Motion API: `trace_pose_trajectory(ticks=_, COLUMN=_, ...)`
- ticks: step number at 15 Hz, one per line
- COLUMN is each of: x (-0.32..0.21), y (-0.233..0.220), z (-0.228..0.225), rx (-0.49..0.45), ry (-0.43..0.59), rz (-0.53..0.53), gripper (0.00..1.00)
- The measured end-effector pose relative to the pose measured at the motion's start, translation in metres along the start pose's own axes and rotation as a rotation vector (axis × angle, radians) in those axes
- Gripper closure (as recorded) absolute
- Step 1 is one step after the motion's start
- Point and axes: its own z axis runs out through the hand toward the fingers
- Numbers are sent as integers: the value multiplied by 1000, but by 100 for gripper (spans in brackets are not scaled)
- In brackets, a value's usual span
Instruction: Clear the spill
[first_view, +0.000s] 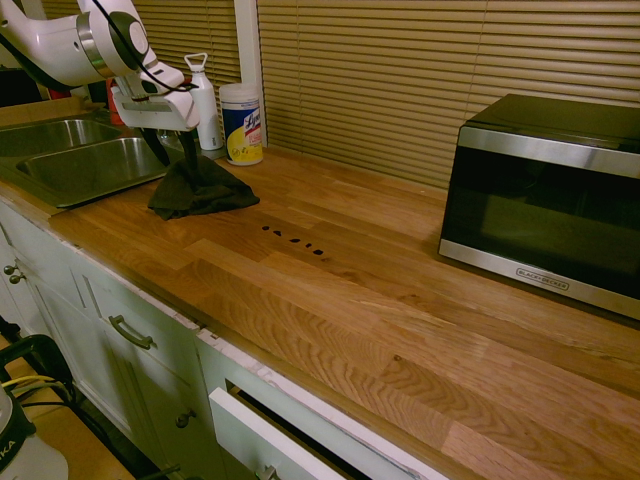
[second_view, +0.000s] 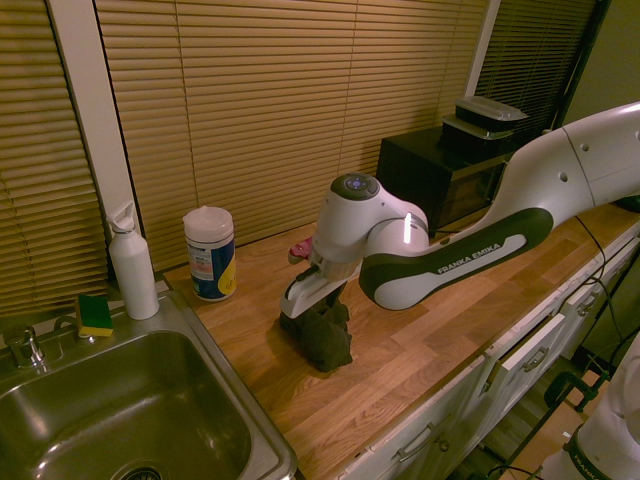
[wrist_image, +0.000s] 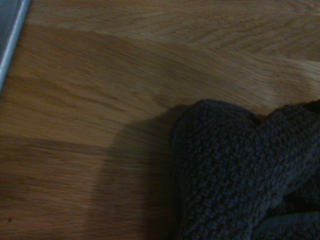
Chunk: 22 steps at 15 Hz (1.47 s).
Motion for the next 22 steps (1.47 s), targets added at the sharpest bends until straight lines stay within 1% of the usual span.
trace_pose_trajectory(ticks=5, x=0, y=-6, z=23, rx=-52, ry=51, rz=34, gripper=0)
trace_pose_trajectory(ticks=6, x=1, y=-8, z=28, rx=-65, ry=60, rz=44, gripper=100)
trace_pose_trajectory(ticks=10, x=15, y=-11, z=47, rx=-99, ry=62, rz=86, gripper=100)
trace_pose_trajectory(ticks=18, x=17, y=-11, z=52, rx=-107, ry=59, rz=95, gripper=100)
trace_pose_trajectory(ticks=22, x=28, y=-6, z=53, rx=-111, ry=55, rz=117, gripper=100)
